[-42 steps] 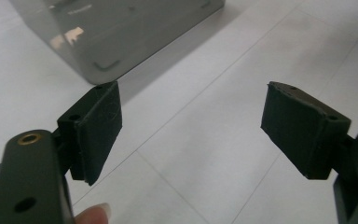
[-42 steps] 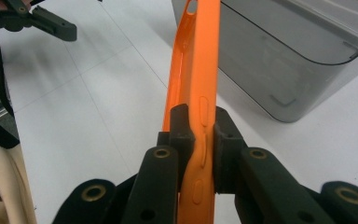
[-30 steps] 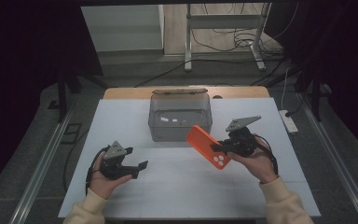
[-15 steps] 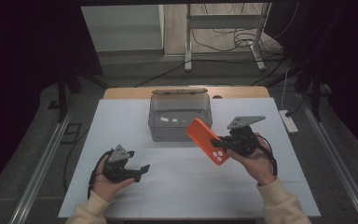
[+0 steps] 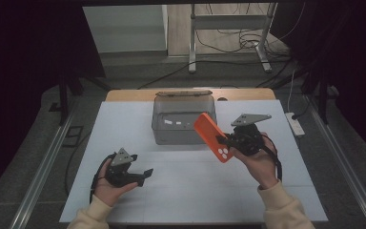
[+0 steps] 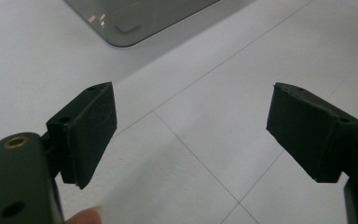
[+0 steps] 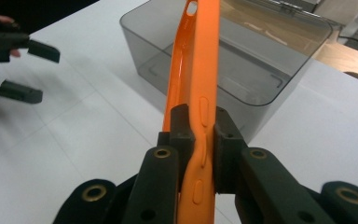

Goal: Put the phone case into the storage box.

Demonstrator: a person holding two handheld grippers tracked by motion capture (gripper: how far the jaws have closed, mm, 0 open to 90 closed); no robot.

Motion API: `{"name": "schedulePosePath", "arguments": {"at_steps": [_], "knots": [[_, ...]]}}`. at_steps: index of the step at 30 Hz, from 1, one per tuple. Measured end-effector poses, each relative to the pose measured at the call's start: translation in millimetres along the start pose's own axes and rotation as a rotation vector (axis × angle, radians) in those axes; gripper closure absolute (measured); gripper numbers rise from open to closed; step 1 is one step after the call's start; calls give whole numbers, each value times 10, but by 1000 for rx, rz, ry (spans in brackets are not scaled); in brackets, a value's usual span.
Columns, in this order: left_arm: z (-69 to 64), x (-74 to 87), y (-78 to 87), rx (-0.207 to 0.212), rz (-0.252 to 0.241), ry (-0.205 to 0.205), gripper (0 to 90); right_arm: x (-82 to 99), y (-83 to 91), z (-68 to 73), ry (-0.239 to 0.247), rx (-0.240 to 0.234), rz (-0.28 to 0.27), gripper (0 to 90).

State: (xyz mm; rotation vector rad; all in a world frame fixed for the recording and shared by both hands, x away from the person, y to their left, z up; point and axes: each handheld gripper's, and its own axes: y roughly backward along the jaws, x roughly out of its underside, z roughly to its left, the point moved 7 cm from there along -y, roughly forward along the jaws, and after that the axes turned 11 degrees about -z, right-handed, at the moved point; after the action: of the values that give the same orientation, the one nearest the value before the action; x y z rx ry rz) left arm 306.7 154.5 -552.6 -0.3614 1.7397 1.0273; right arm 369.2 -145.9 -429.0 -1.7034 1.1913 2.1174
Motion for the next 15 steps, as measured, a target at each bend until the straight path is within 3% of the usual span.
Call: {"name": "schedulePosePath", "arguments": {"at_steps": [8,15], "knots": [[-1,2,-2,1,1,-2,162,-75,-133,-105,-39,58,14,809],[-5,1,-6,2,0,-2,162,-146,-214,-141,-72,60,-16,808]]}}
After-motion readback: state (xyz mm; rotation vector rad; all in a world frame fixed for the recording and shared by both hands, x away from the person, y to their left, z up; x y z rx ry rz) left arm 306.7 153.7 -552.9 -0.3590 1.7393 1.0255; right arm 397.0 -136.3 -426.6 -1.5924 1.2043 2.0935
